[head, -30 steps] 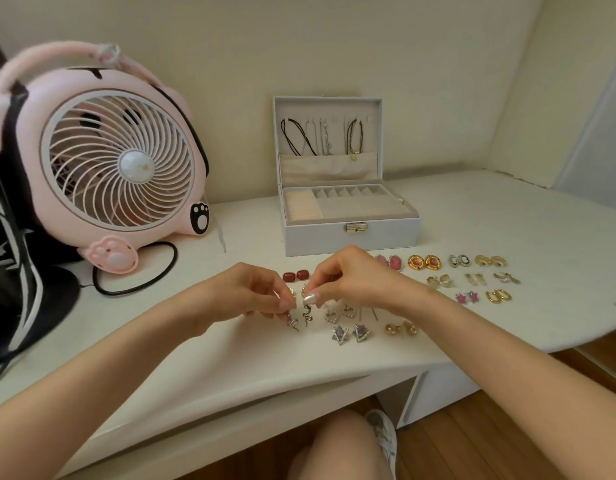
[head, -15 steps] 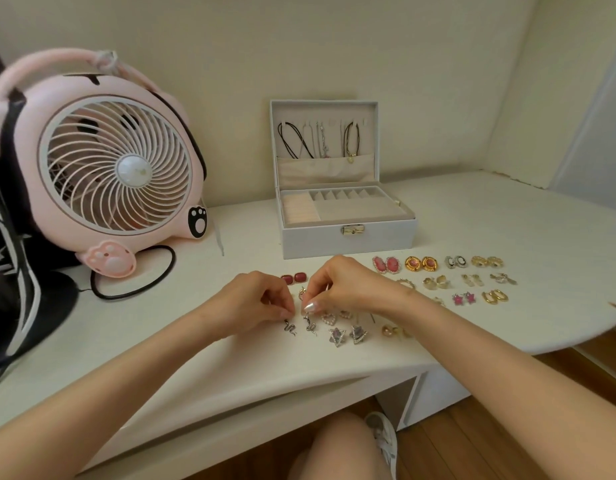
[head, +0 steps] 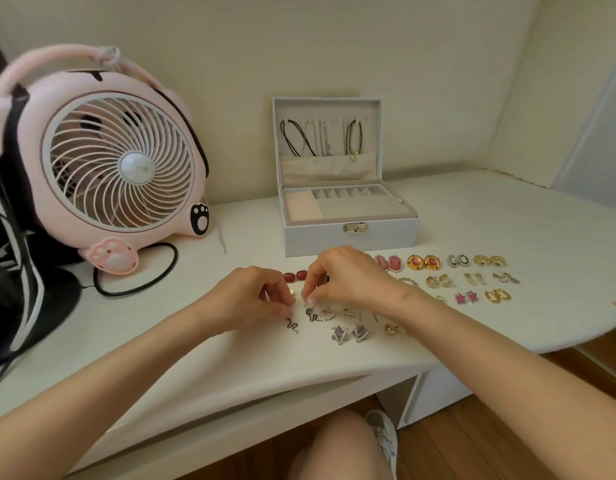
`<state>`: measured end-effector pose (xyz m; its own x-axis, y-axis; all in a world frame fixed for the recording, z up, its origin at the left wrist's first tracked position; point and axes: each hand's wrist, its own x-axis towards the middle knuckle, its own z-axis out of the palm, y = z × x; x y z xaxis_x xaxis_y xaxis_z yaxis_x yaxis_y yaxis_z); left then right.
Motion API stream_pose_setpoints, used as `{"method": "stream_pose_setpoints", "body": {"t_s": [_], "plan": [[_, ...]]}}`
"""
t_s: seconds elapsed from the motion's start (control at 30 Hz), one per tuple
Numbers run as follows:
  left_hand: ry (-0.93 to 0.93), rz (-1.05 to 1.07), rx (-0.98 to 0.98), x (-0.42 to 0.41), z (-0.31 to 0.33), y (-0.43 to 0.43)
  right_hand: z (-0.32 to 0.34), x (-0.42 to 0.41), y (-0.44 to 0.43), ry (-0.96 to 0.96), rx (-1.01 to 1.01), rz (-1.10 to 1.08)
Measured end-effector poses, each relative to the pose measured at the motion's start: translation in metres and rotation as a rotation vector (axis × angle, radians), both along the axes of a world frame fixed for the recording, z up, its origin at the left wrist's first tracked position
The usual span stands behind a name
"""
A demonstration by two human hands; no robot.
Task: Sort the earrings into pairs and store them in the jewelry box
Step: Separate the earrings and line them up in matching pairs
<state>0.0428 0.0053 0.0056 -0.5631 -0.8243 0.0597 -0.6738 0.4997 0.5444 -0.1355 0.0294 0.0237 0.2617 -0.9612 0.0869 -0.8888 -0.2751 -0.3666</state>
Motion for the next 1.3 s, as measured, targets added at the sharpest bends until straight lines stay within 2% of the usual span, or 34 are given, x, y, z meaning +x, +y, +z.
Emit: {"method": "stream_pose_setpoints", "body": {"t_s": [0.27,0.7,0.83,1.07,1.3], "plan": [[-0.094,0.02,-0.092,-0.007,-0.004,-0.001,-0.008,0.005,0.001,-0.016,0.014,0.009],[-0.018,-0.005,-0.123,-0.005,-0.002,-0.003,0.007,-0.015,0.001,-0.071,-0.028,-0.05],[0.009,-0.11,-0.206,-0.005,-0.002,0.0,0.012,-0.031,0.002,-0.078,-0.041,-0.1],[-0.127,-0.247,-0.29,-0.004,-0.012,0.005,0.002,-0.045,0.011,-0.053,0.002,-0.102],[-0.071,-0.285,-0.394,-0.006,-0.012,0.008,-0.004,-0.053,0.019,-0.028,0.005,-0.108]]}}
